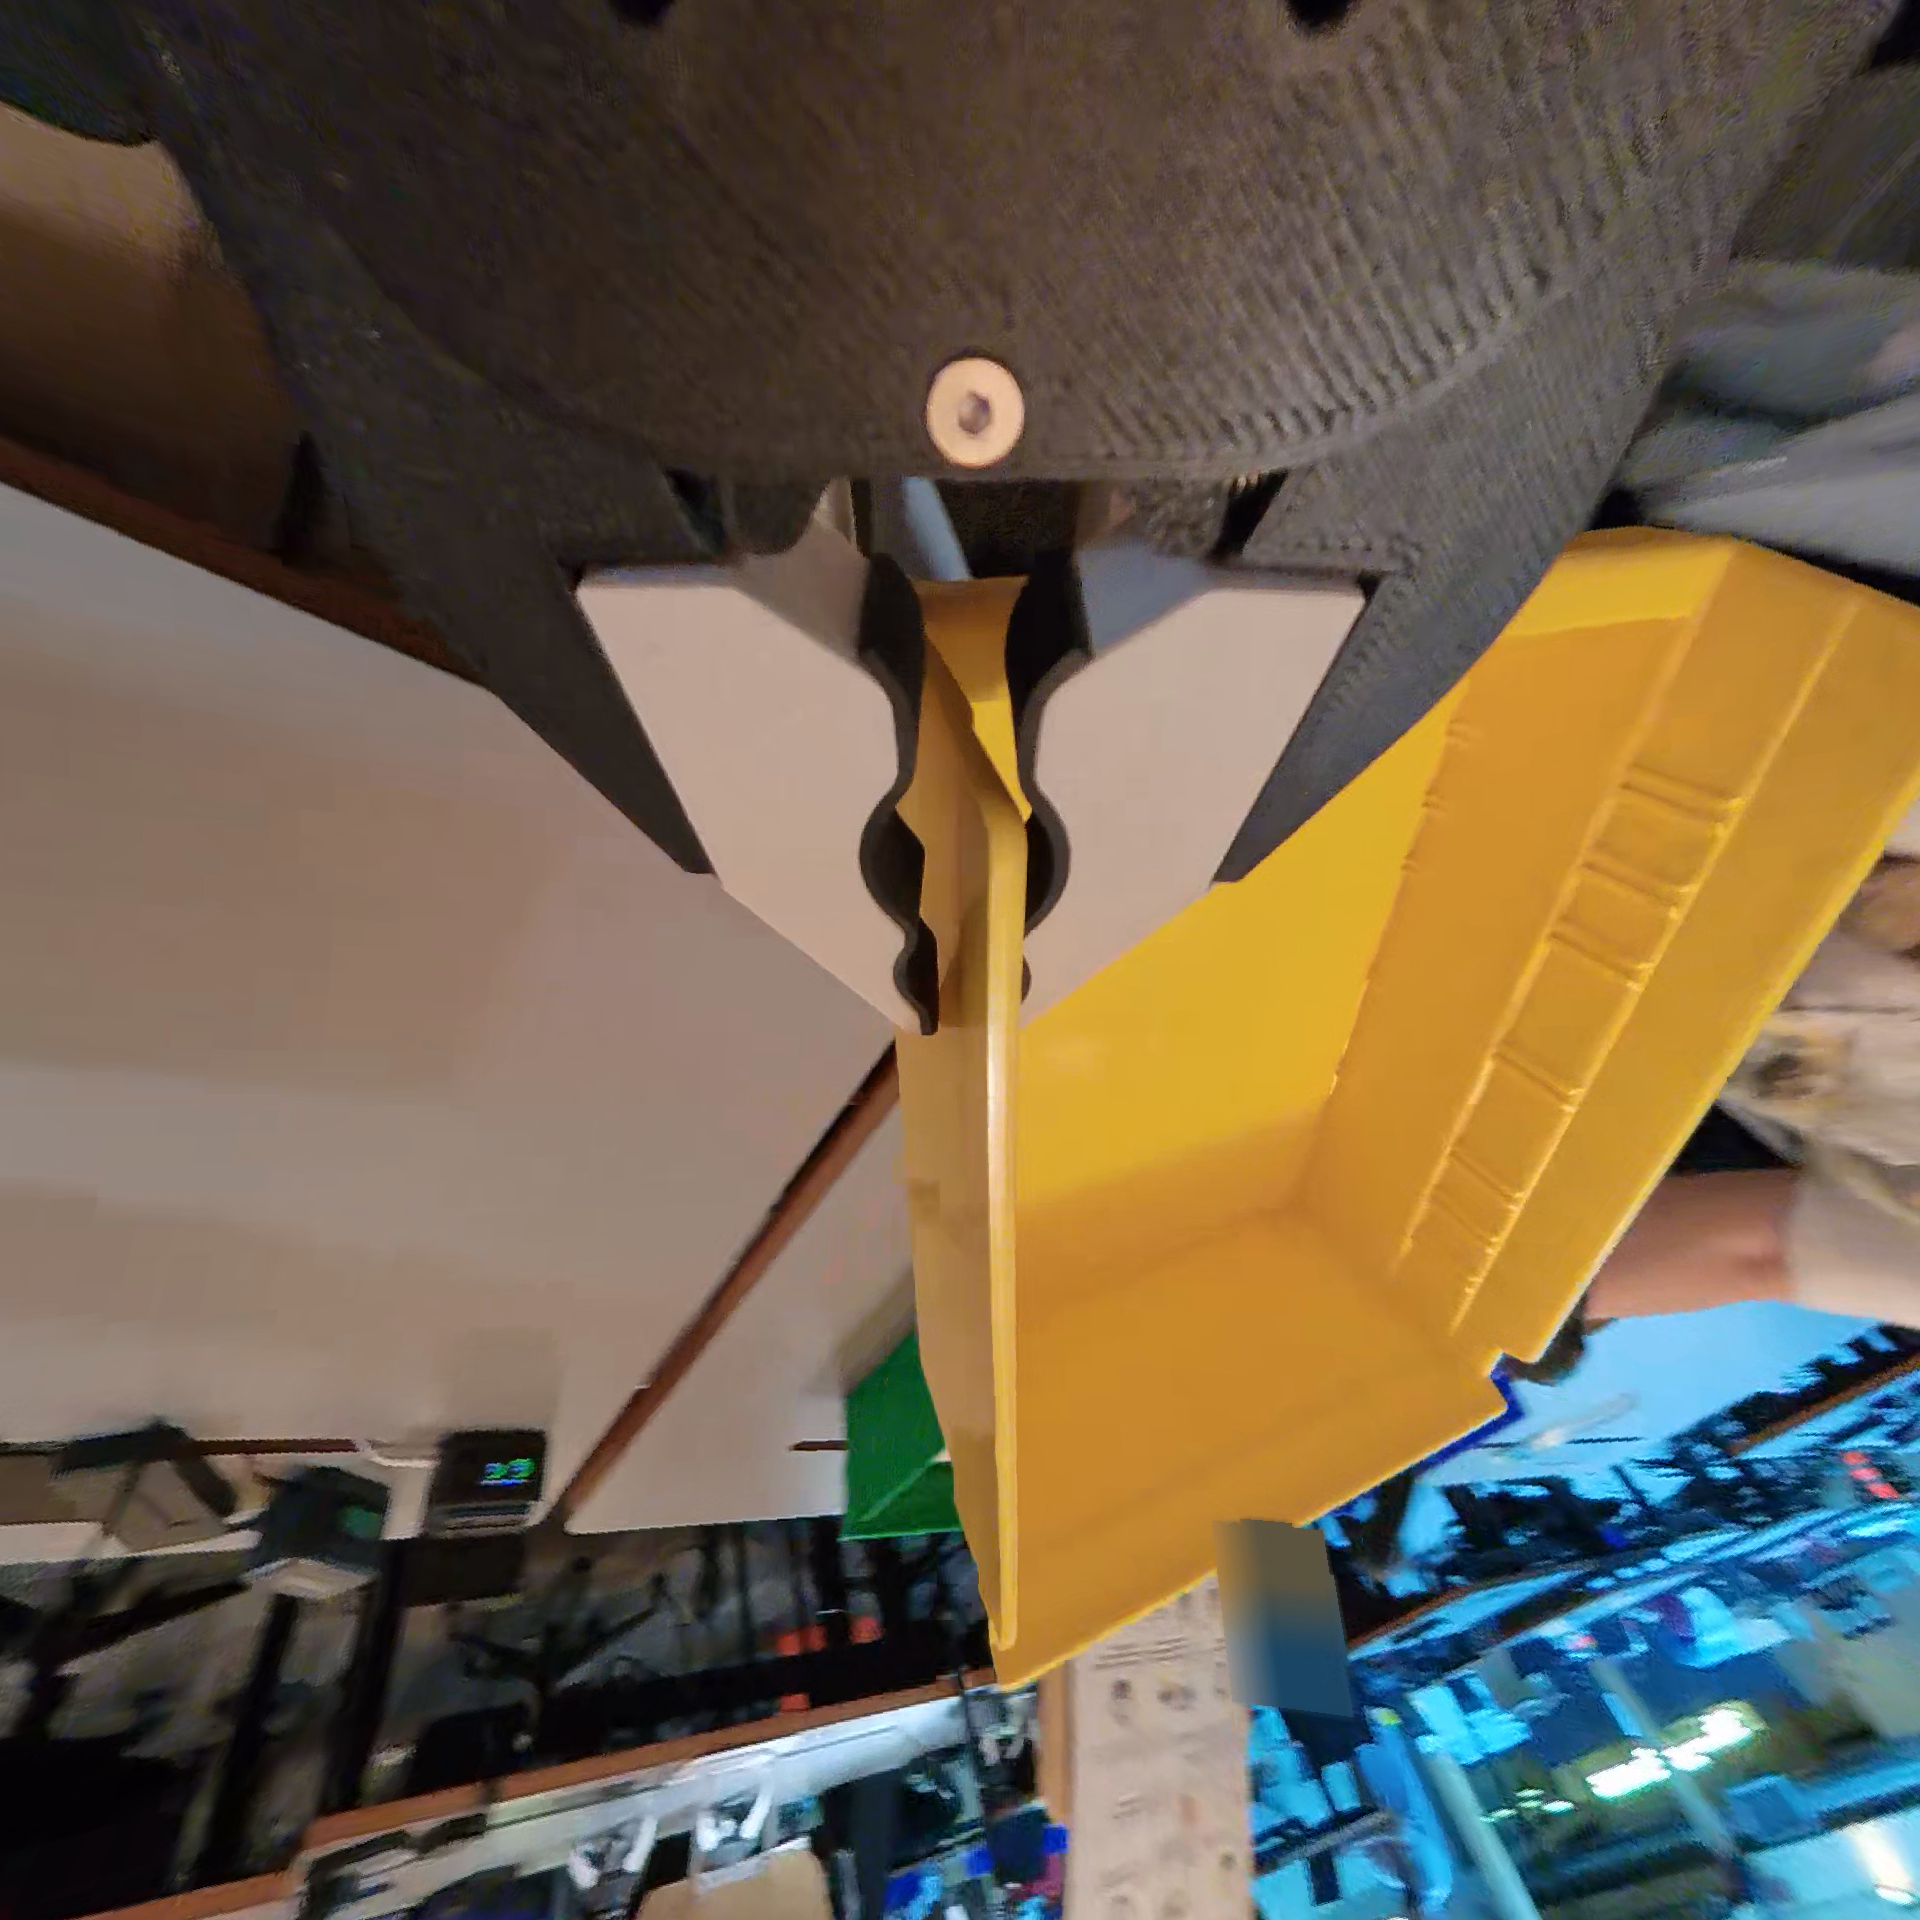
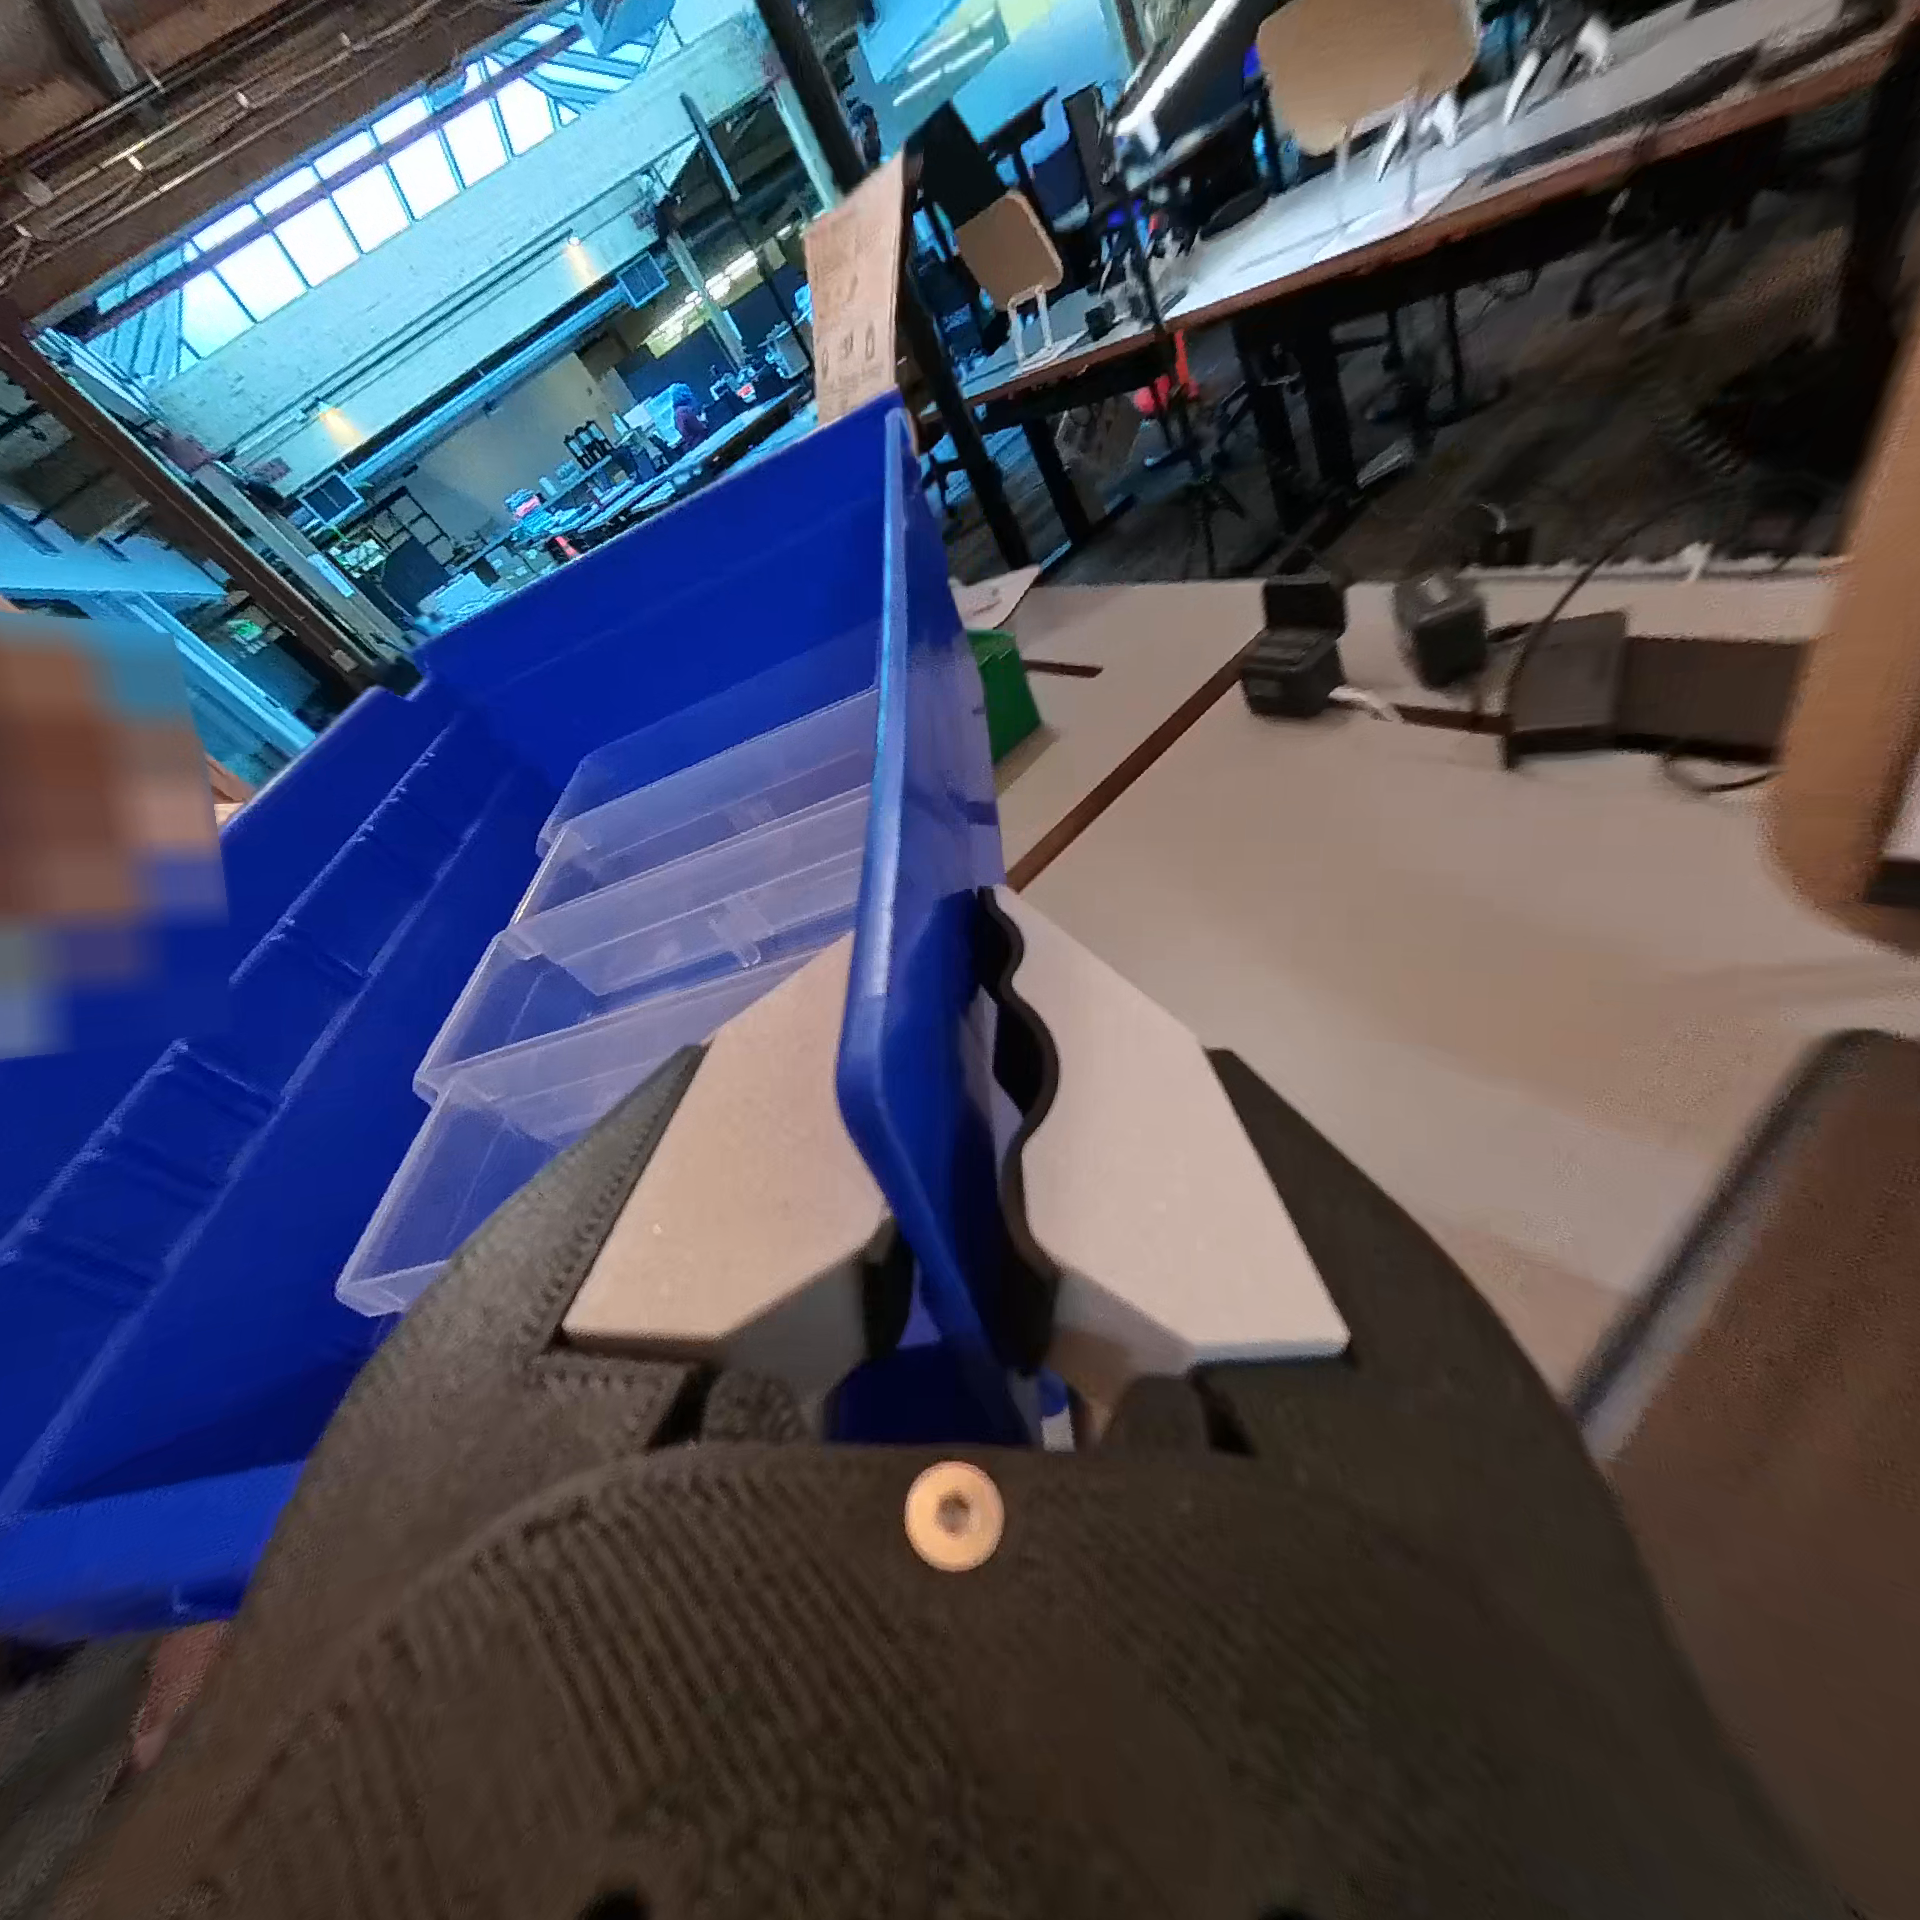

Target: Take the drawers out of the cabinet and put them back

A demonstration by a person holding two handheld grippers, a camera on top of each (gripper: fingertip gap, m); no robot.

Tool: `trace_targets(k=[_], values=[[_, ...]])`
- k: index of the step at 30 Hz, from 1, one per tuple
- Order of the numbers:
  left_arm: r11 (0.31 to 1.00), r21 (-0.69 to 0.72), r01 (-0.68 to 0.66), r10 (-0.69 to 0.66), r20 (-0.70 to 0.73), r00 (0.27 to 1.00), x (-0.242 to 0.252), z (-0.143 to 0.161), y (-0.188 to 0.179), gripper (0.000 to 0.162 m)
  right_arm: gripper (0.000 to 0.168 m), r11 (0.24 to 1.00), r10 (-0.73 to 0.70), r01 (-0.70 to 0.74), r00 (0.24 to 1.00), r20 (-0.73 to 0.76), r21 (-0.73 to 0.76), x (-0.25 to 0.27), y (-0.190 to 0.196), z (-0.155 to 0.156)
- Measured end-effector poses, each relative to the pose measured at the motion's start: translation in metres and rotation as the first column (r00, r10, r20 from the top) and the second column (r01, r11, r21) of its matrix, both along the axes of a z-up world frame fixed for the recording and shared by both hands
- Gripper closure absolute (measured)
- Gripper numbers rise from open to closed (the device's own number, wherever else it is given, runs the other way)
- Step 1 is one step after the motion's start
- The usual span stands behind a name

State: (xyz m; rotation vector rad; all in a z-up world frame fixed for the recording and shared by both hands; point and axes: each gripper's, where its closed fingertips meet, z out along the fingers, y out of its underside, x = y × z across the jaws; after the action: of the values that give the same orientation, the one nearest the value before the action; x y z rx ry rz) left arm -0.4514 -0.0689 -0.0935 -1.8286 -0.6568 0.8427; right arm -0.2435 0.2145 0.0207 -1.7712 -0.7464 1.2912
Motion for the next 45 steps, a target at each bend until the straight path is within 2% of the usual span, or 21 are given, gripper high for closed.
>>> trace_targets(k=[4, 8, 14, 19, 24, 29, 33, 36, 40, 43, 45], values=[[0.998, -0.009, -0.066, 0.066, -0.059, 0.996, 0.004, 0.012, -0.03, 0.159, 0.162, 0.996, 0.006, -0.005, 1.0, 0.012, -0.084, -0.063, -0.013, -0.057], [0.997, -0.014, -0.078, 0.077, -0.093, 0.993, 0.014, 0.013, -0.041, 0.159, 0.162, 0.996, -0.04, 0.042, 0.999, 0.023, -0.084, -0.102, -0.004, -0.121], [0.998, -0.018, -0.061, 0.058, -0.132, 0.99, 0.026, 0.002, -0.03, 0.159, 0.162, 0.976, -0.216, 0.218, 0.974, 0.069, -0.02, -0.126, 0.027, -0.206], [0.997, -0.071, -0.04, 0.03, -0.144, 0.989, 0.037, -0.02, -0.013, 0.159, 0.162, 0.942, -0.326, 0.333, 0.935, 0.142, -0.03, -0.13, 0.039, -0.255], [0.996, -0.088, -0.003, -0.006, -0.106, 0.994, 0.045, -0.042, -0.003, 0.159, 0.162, 0.897, -0.442, 0.434, 0.889, 0.125, 0.087, -0.129, 0.03, -0.267], [0.996, -0.084, 0.012, -0.021, -0.106, 0.994, 0.045, -0.055, 0.007, 0.159, 0.156, 0.877, -0.47, 0.481, 0.855, 0.219, 0.003, -0.134, 0.013, -0.286], [0.994, -0.107, 0.02, -0.032, -0.107, 0.994, 0.046, -0.062, 0.014, 0.159, 0.145, 0.901, -0.419, 0.434, 0.871, 0.257, -0.003, -0.141, -0.014, -0.286], [0.996, -0.084, 0.031, -0.04, -0.102, 0.994, 0.049, -0.057, 0.016, 0.159, 0.124, 0.944, -0.308, 0.328, 0.913, 0.267, -0.031, -0.15, -0.034, -0.283], [0.997, -0.068, 0.028, -0.036, -0.128, 0.991, 0.052, -0.046, 0.015, 0.159, 0.112, 0.962, -0.212, 0.25, 0.938, 0.273, -0.109, -0.154, -0.05, -0.277], [0.997, -0.073, 0.019, -0.03, -0.155, 0.987, 0.053, -0.04, 0.015, 0.16, 0.115, 0.971, -0.188, 0.22, 0.943, 0.273, -0.09, -0.151, -0.065, -0.278], [0.996, -0.085, 0.02, -0.034, -0.163, 0.986, 0.052, -0.04, 0.017, 0.159, 0.126, 0.96, -0.263, 0.28, 0.918, 0.297, -0.016, -0.147, -0.063, -0.283]])
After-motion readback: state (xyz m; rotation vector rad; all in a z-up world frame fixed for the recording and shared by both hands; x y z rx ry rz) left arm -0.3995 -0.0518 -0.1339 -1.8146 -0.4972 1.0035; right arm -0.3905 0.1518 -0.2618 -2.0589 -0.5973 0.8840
